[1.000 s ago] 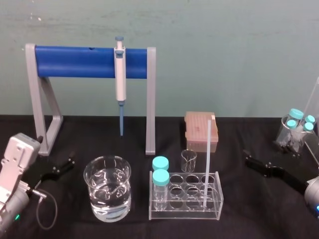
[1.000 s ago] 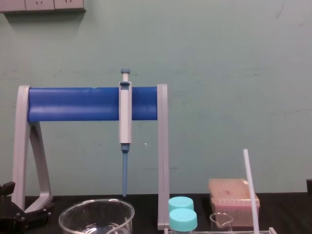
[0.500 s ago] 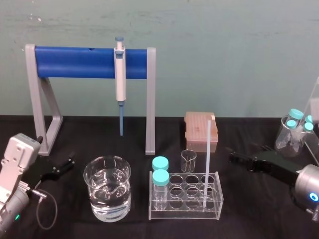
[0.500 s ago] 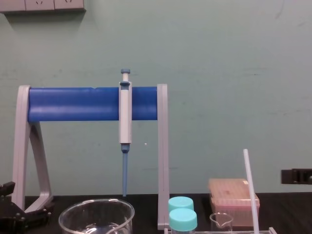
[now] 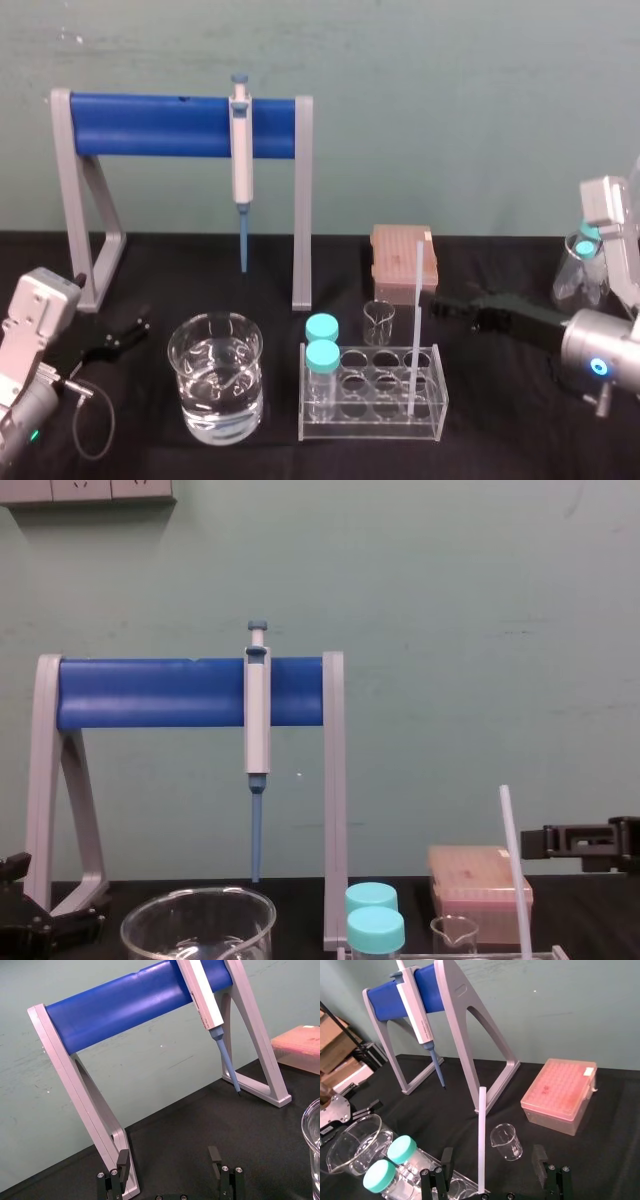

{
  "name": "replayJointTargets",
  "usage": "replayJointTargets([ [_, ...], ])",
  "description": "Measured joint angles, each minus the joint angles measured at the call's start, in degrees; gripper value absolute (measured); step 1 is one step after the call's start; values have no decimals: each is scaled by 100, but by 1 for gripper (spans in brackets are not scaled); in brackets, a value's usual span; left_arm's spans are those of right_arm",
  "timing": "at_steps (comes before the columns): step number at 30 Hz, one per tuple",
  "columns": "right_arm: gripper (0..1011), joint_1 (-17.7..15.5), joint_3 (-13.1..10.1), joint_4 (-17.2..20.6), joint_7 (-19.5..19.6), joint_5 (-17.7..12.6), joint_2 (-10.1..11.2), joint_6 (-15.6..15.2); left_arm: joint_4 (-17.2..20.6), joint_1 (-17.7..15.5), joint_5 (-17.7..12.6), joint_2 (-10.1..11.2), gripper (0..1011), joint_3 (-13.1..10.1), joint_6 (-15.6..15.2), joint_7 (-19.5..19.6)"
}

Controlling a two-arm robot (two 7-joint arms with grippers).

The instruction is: Pick up the stirring rod with one hand, then place it down.

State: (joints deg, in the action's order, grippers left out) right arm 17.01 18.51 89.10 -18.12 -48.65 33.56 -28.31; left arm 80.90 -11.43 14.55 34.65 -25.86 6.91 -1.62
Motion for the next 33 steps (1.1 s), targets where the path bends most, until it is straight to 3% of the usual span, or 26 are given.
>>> replayJointTargets([
  [13, 1003, 603, 407, -766, -285, -188, -167, -137, 0, 0, 0, 0, 1005, 0, 0, 0],
  [33, 1003, 988, 819, -1143, -437, -337, -191, -92, 0, 0, 0, 0, 1005, 0, 0, 0],
])
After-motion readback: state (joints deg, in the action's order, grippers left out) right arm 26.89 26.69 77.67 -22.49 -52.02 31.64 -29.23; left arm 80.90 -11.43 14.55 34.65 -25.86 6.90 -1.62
